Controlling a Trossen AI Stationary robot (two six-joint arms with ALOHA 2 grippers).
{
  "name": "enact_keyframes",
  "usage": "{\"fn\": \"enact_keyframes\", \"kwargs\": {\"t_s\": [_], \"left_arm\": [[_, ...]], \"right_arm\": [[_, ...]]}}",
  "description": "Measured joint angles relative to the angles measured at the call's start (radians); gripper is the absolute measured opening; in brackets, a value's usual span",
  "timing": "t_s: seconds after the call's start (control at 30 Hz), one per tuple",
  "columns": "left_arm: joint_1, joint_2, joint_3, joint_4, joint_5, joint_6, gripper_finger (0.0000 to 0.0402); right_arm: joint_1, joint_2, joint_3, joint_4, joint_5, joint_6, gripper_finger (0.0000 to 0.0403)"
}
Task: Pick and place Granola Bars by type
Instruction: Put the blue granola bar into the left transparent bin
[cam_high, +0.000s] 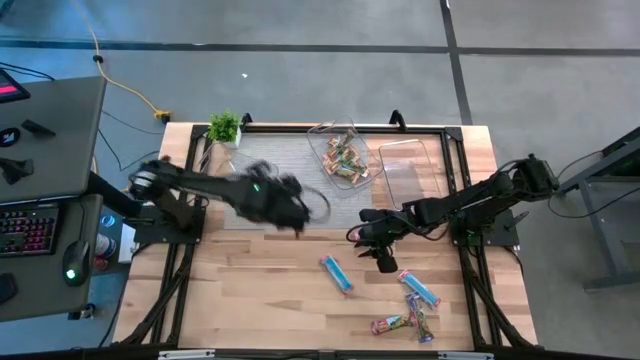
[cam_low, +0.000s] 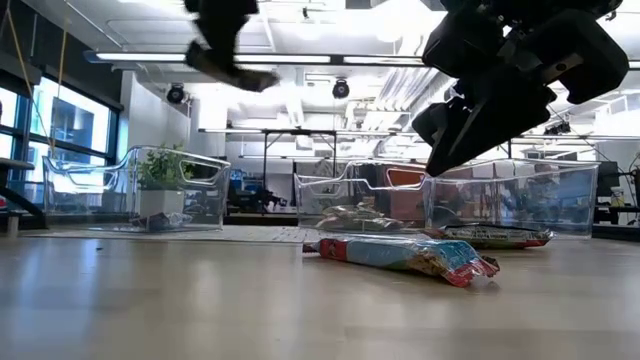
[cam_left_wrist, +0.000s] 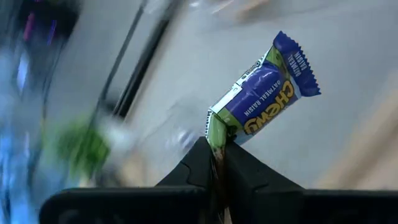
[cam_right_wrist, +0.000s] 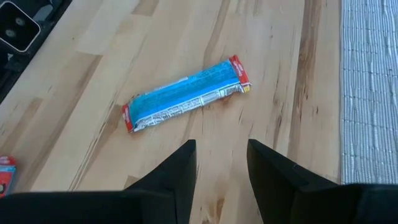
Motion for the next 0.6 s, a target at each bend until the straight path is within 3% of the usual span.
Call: {"fn": "enact_keyframes", "kwargs": {"t_s": [0.07, 0.23, 0.5, 0.6], "left_arm": [[0.058, -0.048, -0.049, -0.072, -0.008, -0.186, 0.0021], [0.200, -0.183, -0.241, 0.040, -0.002, -0.424, 0.0022], [0.380, -0.197, -0.547, 0.157, 0.180, -0.494, 0.0022], [0.409, -0.194, -0.643, 0.289, 0.261, -0.408, 0.0022]], "right_arm": [[0.000, 0.000, 0.000, -0.001, 0.000, 0.001, 0.0126], [0.000, 0.000, 0.000, 0.005, 0.002, 0.003, 0.0126], [0.000, 0.000, 0.000, 0.010, 0.004, 0.003, 0.0126], [0.000, 0.000, 0.000, 0.007, 0.004, -0.003, 0.0126]]}}
